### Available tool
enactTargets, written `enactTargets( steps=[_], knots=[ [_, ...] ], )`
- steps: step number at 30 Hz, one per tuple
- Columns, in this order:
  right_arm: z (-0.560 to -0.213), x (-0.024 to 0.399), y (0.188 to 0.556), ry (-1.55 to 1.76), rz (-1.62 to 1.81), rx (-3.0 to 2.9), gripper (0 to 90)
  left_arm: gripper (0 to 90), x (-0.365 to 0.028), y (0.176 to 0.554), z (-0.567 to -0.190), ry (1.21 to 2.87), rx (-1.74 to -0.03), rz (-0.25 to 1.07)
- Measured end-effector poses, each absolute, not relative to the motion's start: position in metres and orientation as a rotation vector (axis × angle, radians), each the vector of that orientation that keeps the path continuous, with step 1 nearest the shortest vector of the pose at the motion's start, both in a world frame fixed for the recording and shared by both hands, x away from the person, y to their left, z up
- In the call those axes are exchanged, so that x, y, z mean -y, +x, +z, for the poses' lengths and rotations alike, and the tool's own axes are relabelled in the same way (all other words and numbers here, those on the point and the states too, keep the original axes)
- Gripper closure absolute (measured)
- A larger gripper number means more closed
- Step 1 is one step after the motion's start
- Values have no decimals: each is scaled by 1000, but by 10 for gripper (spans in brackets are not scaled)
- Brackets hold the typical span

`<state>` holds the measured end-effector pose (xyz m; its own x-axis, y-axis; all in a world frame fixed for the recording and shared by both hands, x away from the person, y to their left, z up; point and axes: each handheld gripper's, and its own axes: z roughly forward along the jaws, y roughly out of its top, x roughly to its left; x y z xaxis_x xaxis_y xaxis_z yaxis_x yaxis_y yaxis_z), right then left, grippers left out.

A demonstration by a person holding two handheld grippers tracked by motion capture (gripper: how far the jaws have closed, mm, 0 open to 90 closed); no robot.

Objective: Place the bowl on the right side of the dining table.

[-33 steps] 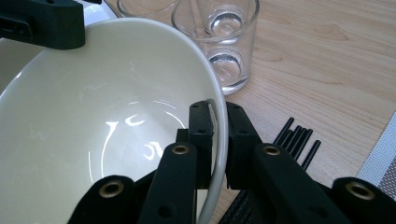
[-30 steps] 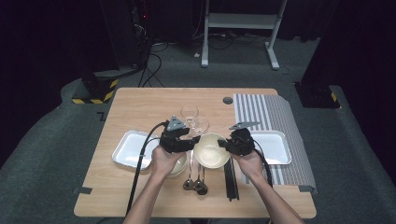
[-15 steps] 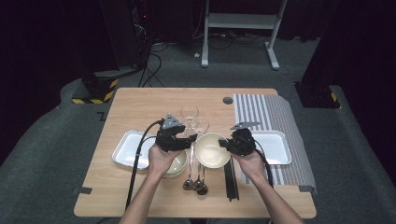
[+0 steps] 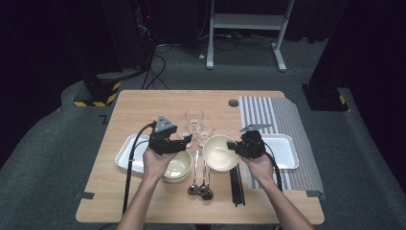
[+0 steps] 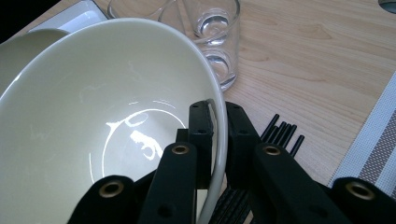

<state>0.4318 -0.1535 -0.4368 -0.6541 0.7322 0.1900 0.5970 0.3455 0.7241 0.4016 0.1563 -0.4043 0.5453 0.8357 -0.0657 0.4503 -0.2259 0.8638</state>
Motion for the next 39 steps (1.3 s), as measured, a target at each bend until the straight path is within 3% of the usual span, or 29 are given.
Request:
enactTargets(
  steps=[17,21,39],
  knots=[
    [-435,155,433,1216,1212,-2425,834,267,-191,391,-412,1784,-1137,599],
    [-434,158,432,1221,1207,-2420,834,276,-195,386,-415,1816,-1137,665],
    [-432,162,431,1228,1191,-2403,832,273,-230,373,-428,1746,-1234,687]
  ],
)
